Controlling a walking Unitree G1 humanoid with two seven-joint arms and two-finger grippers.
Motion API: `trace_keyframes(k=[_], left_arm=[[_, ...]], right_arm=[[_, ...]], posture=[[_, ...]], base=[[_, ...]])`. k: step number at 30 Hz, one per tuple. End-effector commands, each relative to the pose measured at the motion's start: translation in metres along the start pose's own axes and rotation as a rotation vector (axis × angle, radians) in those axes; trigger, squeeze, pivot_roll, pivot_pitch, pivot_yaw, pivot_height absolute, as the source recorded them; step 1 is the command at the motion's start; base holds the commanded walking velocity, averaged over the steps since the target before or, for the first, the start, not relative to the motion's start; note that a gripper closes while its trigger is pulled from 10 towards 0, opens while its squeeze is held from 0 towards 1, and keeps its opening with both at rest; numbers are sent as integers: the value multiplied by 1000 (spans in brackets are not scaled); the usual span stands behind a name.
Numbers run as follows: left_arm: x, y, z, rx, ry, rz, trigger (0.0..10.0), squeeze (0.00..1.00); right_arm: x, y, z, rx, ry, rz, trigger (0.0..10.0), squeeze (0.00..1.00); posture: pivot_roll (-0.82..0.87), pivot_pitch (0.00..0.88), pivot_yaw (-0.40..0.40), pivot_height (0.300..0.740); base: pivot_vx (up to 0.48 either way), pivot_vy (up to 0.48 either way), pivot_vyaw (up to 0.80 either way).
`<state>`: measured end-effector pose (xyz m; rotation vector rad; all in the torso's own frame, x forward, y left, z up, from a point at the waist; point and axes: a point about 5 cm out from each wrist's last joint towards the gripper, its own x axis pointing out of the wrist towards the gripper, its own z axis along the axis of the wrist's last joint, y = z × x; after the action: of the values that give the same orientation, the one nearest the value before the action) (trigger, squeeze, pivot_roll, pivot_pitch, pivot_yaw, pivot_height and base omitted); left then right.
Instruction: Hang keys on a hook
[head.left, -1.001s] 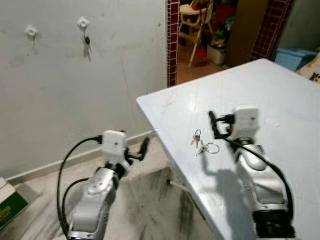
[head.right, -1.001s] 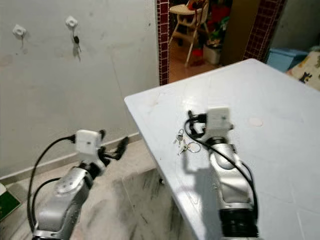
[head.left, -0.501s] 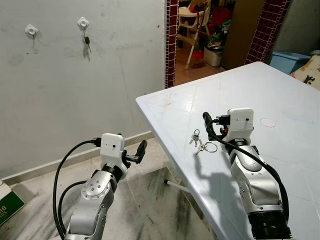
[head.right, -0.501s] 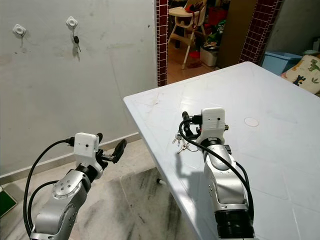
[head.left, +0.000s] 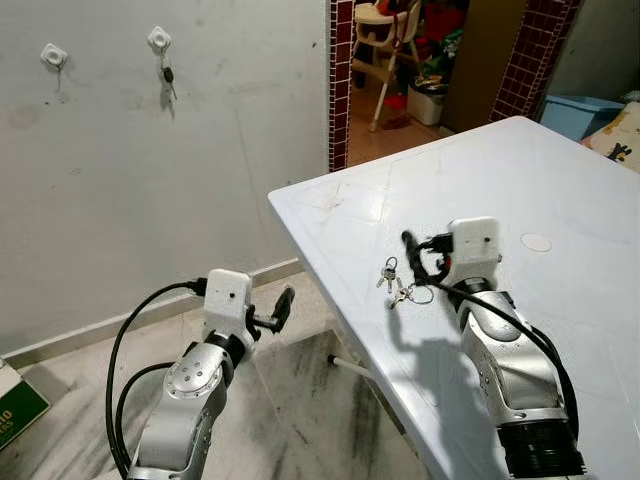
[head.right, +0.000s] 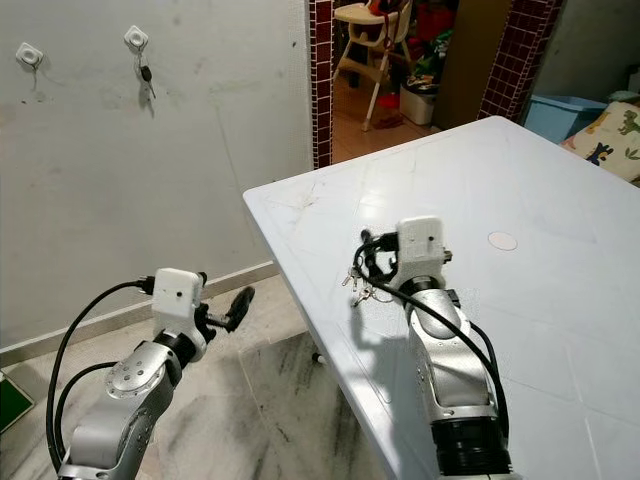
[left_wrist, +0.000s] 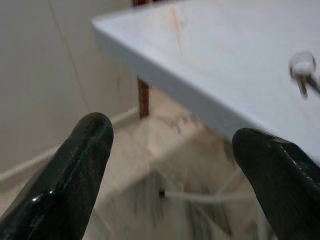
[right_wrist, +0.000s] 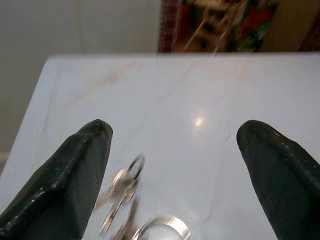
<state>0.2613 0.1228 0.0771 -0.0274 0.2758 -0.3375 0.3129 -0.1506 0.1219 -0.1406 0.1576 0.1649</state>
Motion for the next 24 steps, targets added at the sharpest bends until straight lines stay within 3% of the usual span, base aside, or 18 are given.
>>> trace_keyframes(k=[1, 13, 24], left_arm=[[-2, -1, -10, 18, 61, -30, 10000, 0], [-9, -23, -18, 61, 127, -252, 10000, 0], [-7, -25, -11, 98, 87, -266, 10000, 0]], right_arm=[[-3, 2, -13, -27, 82, 32, 10000, 0], [-15, 1, -35, -103, 257, 61, 10000, 0], [-18, 13, -36, -42, 278, 82, 10000, 0]], posture=[[30, 0, 28, 740], [24, 0, 22, 740], [22, 0, 21, 740]], base=[[0, 0, 0], [0, 0, 0], [0, 0, 0]])
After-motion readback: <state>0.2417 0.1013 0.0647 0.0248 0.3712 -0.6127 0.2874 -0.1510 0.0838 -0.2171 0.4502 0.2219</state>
